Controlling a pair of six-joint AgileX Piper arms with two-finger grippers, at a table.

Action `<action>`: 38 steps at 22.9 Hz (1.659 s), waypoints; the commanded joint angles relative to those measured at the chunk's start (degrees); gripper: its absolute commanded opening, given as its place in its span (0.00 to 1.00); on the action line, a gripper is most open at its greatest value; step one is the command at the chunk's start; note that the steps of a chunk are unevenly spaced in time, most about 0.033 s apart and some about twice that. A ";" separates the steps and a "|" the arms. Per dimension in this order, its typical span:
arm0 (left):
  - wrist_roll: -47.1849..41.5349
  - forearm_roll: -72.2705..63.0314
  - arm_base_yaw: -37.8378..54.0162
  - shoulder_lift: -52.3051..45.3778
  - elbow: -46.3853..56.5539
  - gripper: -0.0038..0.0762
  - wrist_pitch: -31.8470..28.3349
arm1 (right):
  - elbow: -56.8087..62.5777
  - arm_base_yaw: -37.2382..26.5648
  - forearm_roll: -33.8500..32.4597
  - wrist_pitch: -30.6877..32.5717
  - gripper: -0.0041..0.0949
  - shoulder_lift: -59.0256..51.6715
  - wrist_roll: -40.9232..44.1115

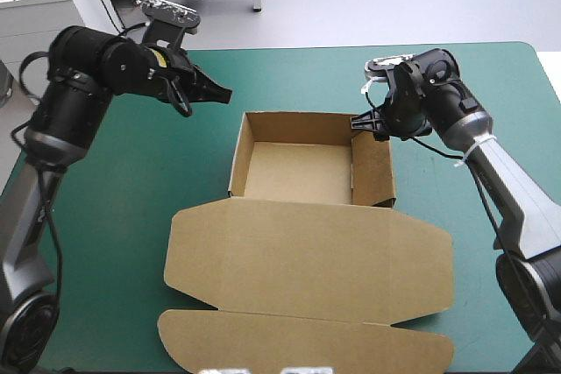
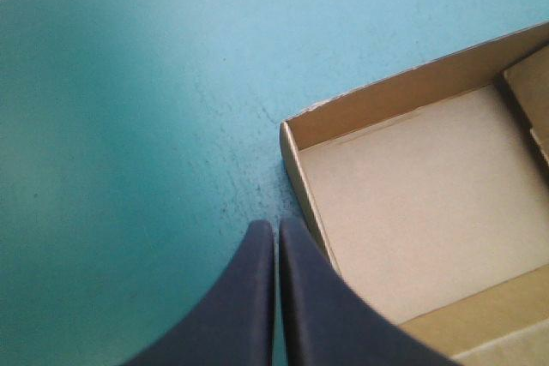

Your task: Fold the box

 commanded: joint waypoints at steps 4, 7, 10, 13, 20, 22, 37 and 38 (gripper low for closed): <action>2.32 -0.61 -0.13 -12.98 6.30 0.04 2.80 | 1.63 -3.31 6.67 0.28 0.49 0.91 0.00; 2.32 -1.83 -0.13 -19.50 14.98 0.04 2.10 | 1.63 -3.31 9.08 -0.91 0.49 3.42 -1.04; 2.36 -2.42 -0.13 -26.90 25.33 0.04 -1.48 | 1.63 -3.31 8.61 -0.36 0.49 6.11 -1.04; 2.36 -2.87 -0.13 -36.39 40.92 0.04 -4.67 | 1.63 -3.31 10.69 0.26 0.48 8.30 -1.75; 2.36 -3.00 -0.13 -56.72 70.14 0.04 -10.00 | 1.63 -3.31 12.83 0.26 0.46 8.43 -5.82; 2.36 -3.08 -0.13 -59.69 73.76 0.04 -9.17 | 1.63 -3.31 12.83 0.26 0.37 8.43 -5.76; 2.02 -4.11 -0.13 -79.18 82.79 0.04 -9.50 | -3.67 -11.34 9.40 0.26 0.02 5.64 -5.56; 2.02 -4.11 -0.13 -79.18 82.79 0.04 -9.50 | -3.83 -13.12 7.95 0.26 0.02 4.83 -6.00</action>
